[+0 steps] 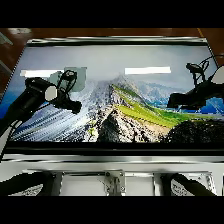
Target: Fold the shirts.
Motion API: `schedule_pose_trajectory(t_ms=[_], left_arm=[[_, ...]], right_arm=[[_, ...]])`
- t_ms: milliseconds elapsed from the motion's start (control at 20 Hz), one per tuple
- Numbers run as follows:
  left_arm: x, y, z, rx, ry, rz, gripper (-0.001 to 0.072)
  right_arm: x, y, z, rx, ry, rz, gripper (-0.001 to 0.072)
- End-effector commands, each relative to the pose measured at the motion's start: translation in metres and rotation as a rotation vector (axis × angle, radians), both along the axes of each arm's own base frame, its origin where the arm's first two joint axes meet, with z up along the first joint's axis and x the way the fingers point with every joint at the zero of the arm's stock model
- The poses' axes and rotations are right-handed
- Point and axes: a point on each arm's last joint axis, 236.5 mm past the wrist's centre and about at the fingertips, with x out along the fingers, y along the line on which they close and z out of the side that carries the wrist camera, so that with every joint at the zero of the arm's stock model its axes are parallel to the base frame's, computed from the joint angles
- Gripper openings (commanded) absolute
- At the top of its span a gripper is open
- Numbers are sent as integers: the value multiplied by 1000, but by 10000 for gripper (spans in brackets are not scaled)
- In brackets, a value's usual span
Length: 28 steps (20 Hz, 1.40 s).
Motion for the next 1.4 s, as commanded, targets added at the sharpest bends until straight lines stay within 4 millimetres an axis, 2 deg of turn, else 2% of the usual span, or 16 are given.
schedule_pose_trajectory(t_ms=[0, 700, 850, 950, 1050, 1100, 1150, 1200, 1350], left_arm=[[0, 0, 0, 0, 0, -1, 603], [1, -1, 0, -2, -4, -1, 603], [25, -13, 8, -53, -107, -11, 603], [25, -20, 9, -99, -103, 35, 602], [25, -21, 9, -92, -107, 0, 603], [28, -17, 10, -58, -122, -59, 606], [40, -5, 12, -36, -162, -24, 615], [56, 14, 16, -27, -200, 82, 682], [113, 86, 15, -58, -243, 312, 682]], right_arm=[[0, 0, 0, 0, 0, -1, 697], [4, 4, 2, 21, -14, -11, 697], [-10, 6, 0, 26, 44, 0, 697], [-12, 6, -1, 27, 51, 0, 697], [-10, 6, 0, 28, 44, -8, 696], [-8, 6, 0, 28, 35, -13, 697], [-4, 6, 0, 29, 21, -16, 697], [-1, 6, 1, 30, 7, -18, 697], [9, 6, 3, 30, -35, -28, 696]])
